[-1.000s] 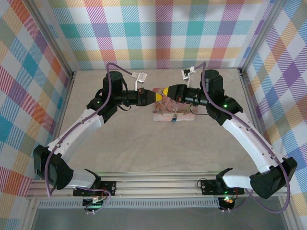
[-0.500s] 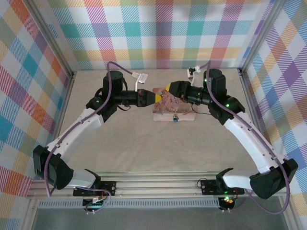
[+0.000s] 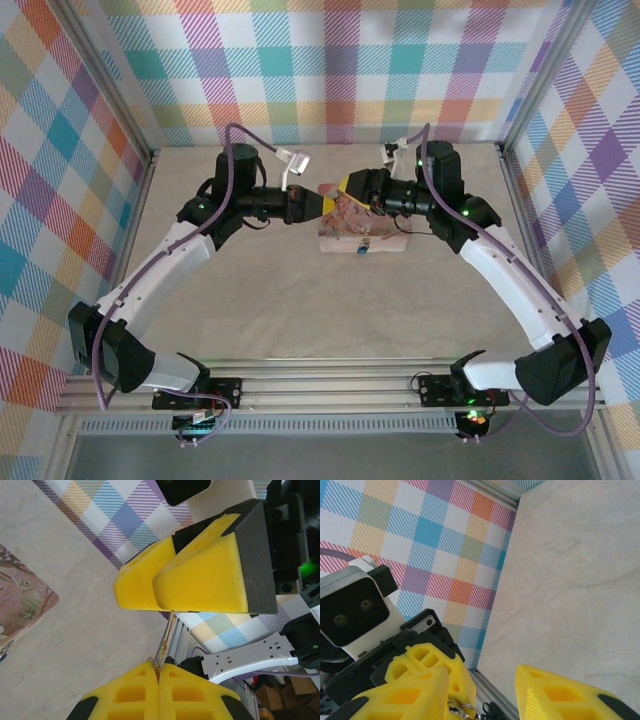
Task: Unlock the padlock with the key
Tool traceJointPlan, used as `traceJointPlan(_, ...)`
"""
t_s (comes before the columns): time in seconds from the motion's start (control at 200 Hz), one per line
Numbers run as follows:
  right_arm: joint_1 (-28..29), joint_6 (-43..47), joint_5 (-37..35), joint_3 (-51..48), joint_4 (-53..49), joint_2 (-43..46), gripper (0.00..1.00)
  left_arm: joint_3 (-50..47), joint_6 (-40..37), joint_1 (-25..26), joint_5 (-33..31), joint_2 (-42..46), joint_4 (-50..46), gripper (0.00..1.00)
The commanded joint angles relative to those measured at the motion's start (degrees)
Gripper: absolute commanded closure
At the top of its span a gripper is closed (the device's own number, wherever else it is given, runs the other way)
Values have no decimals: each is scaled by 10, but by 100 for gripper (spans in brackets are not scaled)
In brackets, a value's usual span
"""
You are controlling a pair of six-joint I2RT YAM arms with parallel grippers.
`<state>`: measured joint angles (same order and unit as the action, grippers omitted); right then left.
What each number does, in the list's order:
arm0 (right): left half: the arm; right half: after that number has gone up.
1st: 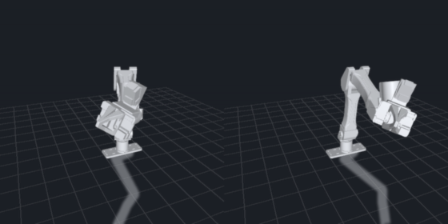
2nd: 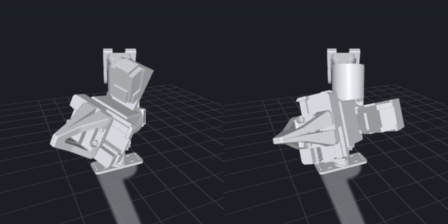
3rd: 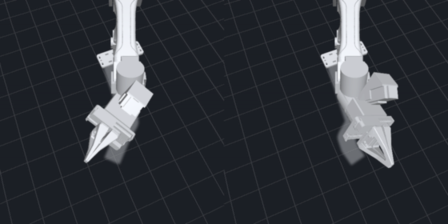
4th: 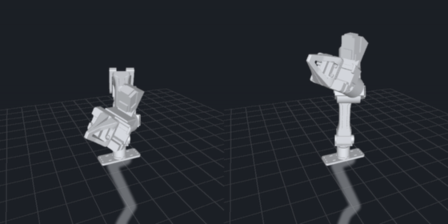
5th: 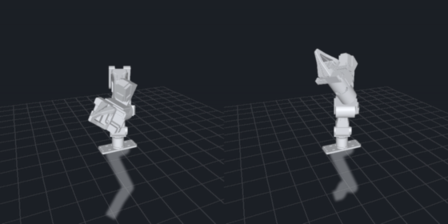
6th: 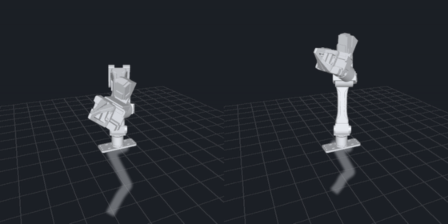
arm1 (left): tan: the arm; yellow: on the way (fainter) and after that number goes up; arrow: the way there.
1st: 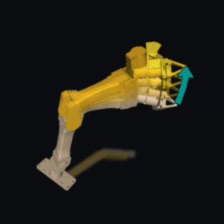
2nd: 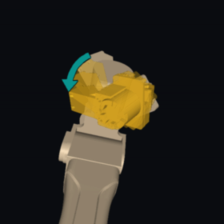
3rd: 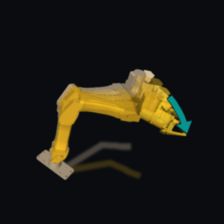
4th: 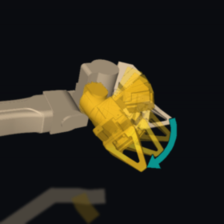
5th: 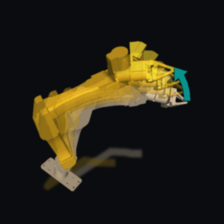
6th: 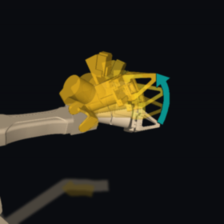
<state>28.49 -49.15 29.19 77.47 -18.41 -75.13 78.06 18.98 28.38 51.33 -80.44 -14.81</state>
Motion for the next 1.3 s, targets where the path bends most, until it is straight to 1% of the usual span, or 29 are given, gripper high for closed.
traceJointPlan(0.0,3,-11,28,18,11,-6,60,25,-25,-3,-3,-4,-28,100)
traceJointPlan(0.245,3,-20,18,-2,16,1,59,36,-18,-5,-12,-16,-37,100)
traceJointPlan(0.38,3,-22,13,-13,16,4,60,40,-21,-6,-5,-20,-31,100)
traceJointPlan(0.71,0,-4,13,11,-2,-8,88,56,-57,-6,21,-39,-60,100)
traceJointPlan(0.815,-7,6,26,21,-12,-15,96,67,-75,-8,22,-44,-80,100)
traceJointPlan(0.895,-11,10,38,24,-12,-17,100,77,-96,-9,21,-48,-104,100)
traceJointPlan(0.97,-17,14,50,26,-13,-19,98,88,-118,-10,21,-52,-126,100)
traceJointPlan(0.99,-18,14,54,27,-15,-21,94,92,-127,-10,20,-52,-134,100)
traceJointPlan(1.045,-23,12,61,35,-27,-26,75,101,-147,-10,20,-55,-153,100)
traceJointPlan(1.065,-25,12,64,38,-31,-28,72,105,-153,-10,19,-56,-160,100)
traceJointPlan(1.095,-28,13,71,43,-33,-31,70,109,-164,-11,18,-58,-169,100)
traceJointPlan(1.13,-31,15,78,48,-35,-34,70,113,-172,-10,15,-57,-177,100)
traceJointPlan(1.165,-32,17,84,54,-37,-38,72,116,-179,-10,14,-57,-181,100)
traceJointPlan(1.295,-34,34,114,77,-57,-55,90,120,-192,-10,13,-58,-190,100)
